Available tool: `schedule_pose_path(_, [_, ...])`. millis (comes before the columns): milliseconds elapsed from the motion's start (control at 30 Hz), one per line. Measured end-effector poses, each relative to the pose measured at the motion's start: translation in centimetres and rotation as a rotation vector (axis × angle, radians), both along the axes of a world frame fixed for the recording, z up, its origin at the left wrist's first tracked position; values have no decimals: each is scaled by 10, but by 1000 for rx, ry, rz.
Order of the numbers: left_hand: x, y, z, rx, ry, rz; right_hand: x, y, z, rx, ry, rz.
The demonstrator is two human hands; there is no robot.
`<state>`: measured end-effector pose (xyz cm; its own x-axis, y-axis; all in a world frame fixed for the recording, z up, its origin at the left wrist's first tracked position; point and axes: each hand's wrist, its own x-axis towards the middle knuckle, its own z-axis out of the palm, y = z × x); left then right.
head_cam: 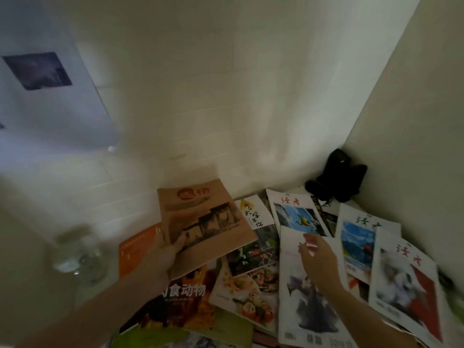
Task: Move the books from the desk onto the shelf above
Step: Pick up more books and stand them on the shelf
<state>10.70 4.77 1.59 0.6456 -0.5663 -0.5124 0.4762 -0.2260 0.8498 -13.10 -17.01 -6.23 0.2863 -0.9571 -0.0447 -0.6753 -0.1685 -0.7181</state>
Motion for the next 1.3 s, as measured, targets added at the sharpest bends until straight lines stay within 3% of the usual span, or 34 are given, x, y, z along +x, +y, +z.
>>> schedule_pose_path(133, [-30, -63, -46, 118, 70, 15, -39, -9, -18, 128, 75, -84])
schedule_pose_path(267, [-53, -89, -94, 345, -112, -21, -79, -15, -39, 129, 166, -66])
schedule_pose_path(367, [-51, -98, -100, 447, -247, 5, -96, -17, -48, 76, 244, -15])
schedule_pose_path(433, [-48, -105, -96, 507, -233, 59, -101, -19, -53, 84, 228, 6])
schedule_pose_path(633, [-42, -122, -91, 523, -75, 84, -109, -18, -51, 101, 251, 34])
schedule_pose_path(800, [-39, -128, -98, 558, -141, 48, -104, -23, -41, 195, -95, -120])
schedule_pose_path(933, [-47, -126, -103, 541, -192, 80, -107, -43, -43, 110, 17, -51])
schedule_pose_path(1033, [-39, -129, -122, 628, -421, 41, -114, -64, -39, 103, -54, -76])
schedule_pose_path(1167, [-65, -151, -89, 517, -829, -135, -117, -103, -13, 143, -203, -82])
schedule_pose_path(1233, [-79, -168, -77, 461, -888, -256, -105, -127, 3, 158, -259, -58])
schedule_pose_path(1300, [-89, -185, -71, 414, -786, -408, -85, -150, 12, 171, -268, -13])
